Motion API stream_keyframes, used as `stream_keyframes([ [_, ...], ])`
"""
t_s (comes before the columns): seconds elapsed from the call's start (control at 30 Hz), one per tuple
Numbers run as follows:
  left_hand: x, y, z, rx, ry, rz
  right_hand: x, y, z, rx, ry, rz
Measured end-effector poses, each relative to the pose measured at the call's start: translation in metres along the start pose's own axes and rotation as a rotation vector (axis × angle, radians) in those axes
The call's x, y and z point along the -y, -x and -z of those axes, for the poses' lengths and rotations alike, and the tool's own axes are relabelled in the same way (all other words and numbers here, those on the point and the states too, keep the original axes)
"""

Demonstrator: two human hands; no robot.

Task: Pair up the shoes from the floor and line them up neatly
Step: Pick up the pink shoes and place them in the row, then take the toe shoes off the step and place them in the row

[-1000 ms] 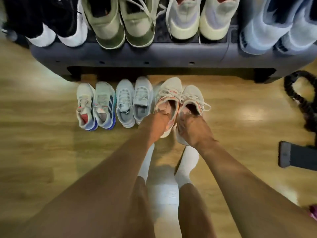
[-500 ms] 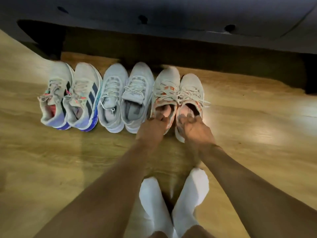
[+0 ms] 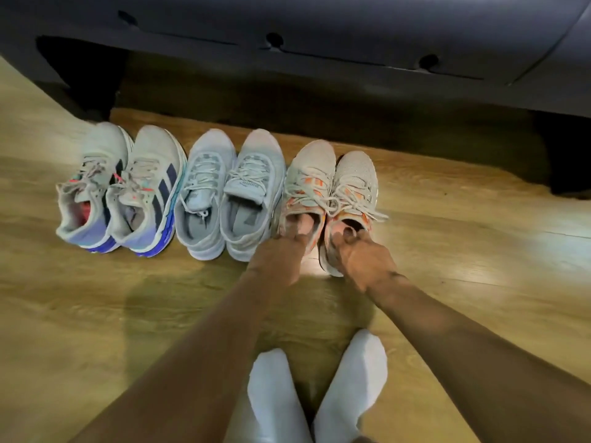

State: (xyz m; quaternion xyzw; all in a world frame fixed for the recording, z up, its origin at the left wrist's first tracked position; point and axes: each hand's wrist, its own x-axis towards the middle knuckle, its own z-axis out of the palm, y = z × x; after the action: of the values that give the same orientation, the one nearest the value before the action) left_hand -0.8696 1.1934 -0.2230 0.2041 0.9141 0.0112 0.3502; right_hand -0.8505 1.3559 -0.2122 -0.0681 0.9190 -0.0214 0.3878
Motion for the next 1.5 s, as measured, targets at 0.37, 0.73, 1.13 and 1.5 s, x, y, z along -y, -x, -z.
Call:
stream_keyframes([
  [0.37, -0.021, 0.190, 0.191, -0.312, 0.241, 0.130, 0.081, 0.186, 0.203, -0.359, -0.165, 0.140],
  [0.73, -0.001, 0.483, 0.477, -0.870, 0.365, 0.388, 0.176, 0.443, 0.470, -0.791, -0.106, 0.467],
  [1.13, 0.019, 0.755, 0.508, -1.045, 0.377, 0.802, 0.346, 0.593, 0.555, -0.882, 0.040, 1.011],
  [1.5, 0.119, 0.978, 0.411, -1.135, 0.398, 1.204, 0.600, 0.688, 0.514, -0.799, 0.119, 1.387],
])
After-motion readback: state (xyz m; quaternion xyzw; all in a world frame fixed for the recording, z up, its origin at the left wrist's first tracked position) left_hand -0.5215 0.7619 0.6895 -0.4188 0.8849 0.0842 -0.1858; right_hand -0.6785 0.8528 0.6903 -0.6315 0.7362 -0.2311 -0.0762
